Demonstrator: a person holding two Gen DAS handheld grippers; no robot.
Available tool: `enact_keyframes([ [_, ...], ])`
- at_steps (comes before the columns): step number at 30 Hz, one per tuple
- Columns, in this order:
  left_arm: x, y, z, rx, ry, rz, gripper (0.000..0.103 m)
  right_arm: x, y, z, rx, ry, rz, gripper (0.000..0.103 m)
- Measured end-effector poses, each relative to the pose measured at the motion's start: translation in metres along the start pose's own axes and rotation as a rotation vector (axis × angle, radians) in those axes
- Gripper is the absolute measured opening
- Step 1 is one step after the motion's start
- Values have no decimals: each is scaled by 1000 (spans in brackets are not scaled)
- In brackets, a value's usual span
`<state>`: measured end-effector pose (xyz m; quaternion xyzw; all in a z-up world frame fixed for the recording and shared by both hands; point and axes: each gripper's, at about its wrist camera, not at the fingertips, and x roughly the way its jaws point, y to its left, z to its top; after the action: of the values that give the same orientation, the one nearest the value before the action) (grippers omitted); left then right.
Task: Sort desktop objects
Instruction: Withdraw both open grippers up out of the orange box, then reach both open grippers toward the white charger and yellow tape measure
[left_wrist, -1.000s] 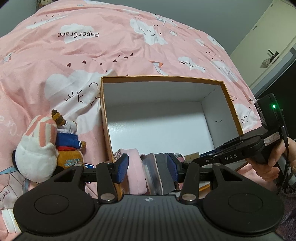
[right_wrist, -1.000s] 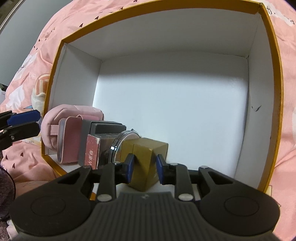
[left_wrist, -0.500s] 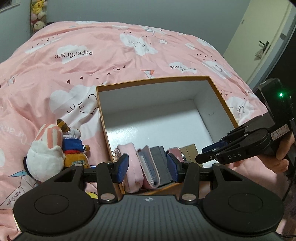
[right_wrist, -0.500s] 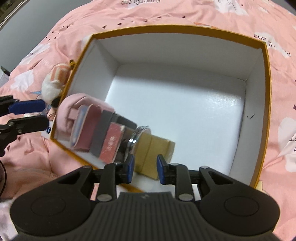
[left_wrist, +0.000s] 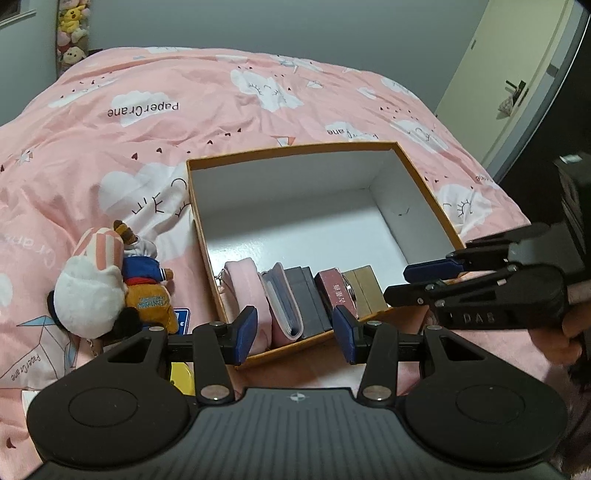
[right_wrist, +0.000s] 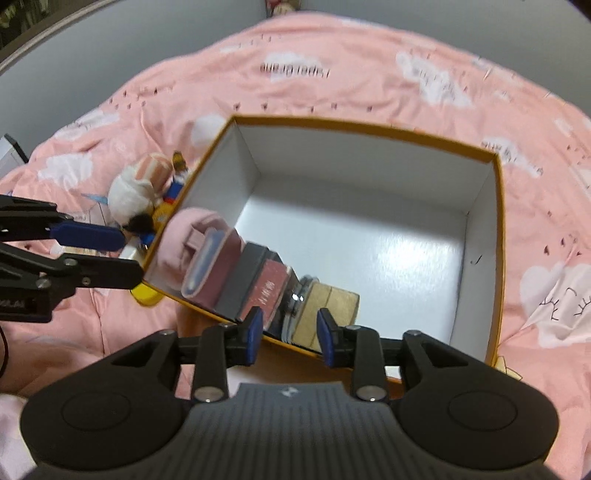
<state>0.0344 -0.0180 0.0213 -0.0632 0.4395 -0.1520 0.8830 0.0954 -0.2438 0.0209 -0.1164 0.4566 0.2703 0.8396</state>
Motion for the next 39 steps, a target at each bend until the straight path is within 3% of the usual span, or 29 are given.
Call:
enact_keyframes([
  [4, -5, -1, -3, 12, -35, 24, 53, -12, 10, -10, 46, -98, -23, 55],
  [7, -8, -5, -7, 46, -69, 55, 53, -17, 17, -17, 108, -151, 6, 62],
  [15, -12, 2, -19, 57, -75, 79, 53, -8, 45, -29, 125, -208, -30, 62],
  [22, -21, 27, -30, -18, -47, 90, 53, 7, 68, -32, 104, -180, 22, 67],
  [33, -34, 74, -54, -99, 68, 188, 53, 38, 113, -27, -24, -59, 111, 67],
  [36, -33, 88, -60, -135, 96, 223, 53, 45, 124, -26, -69, -32, 131, 66],
  [39, -30, 100, -62, -175, 121, 228, 53, 56, 135, -24, -115, 6, 164, 56],
])
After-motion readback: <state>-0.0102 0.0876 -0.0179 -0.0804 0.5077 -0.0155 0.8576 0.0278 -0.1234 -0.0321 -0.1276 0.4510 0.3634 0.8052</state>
